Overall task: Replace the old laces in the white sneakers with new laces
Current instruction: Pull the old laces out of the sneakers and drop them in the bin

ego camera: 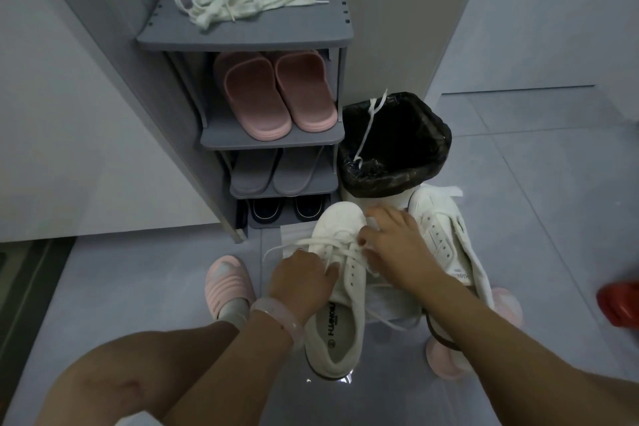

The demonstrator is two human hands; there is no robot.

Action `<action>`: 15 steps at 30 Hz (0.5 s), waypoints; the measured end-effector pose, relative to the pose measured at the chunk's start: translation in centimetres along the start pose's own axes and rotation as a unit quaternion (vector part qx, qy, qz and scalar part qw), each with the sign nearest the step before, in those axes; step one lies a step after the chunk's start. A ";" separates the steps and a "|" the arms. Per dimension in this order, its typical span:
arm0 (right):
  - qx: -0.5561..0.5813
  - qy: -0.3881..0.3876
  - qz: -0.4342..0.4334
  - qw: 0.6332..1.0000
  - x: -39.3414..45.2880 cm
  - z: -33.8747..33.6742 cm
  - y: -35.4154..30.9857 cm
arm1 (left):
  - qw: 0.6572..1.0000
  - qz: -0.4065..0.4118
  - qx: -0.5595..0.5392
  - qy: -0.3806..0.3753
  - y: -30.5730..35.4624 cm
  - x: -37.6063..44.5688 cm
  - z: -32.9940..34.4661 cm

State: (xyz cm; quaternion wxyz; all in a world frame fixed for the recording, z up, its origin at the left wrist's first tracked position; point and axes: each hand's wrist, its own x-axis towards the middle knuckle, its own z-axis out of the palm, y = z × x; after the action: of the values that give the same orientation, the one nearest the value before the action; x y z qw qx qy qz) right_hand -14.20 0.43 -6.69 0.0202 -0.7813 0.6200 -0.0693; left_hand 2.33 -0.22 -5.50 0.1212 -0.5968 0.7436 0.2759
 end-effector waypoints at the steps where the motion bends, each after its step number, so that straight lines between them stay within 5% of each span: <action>1: 0.000 -0.007 -0.001 1.000 -0.2 0.4 -0.3 | 0.999 0.005 -0.032 0.004 -0.1 0.0 0.0; 5: -0.008 0.032 0.017 0.999 0.5 0.2 0.1 | 0.996 0.043 -0.078 0.026 -0.2 -0.1 -0.2; 8: 0.088 0.193 0.220 0.952 1.6 -3.0 2.8 | 0.995 0.047 -0.077 0.033 -0.2 -0.1 -0.3; 11: 0.135 0.195 0.350 0.906 1.3 -5.0 5.5 | 0.995 0.041 -0.085 0.027 -0.1 0.0 -0.4; 15: 0.078 0.058 0.193 0.976 0.8 -3.6 3.4 | 0.995 0.038 -0.095 0.022 -0.1 -0.1 -0.5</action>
State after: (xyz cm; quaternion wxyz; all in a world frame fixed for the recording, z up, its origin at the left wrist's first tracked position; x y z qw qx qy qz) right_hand -17.77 -0.95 -3.48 0.0579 -0.6378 0.7517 -0.1575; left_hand 2.53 -0.45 -5.02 0.0372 -0.5827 0.7388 0.3365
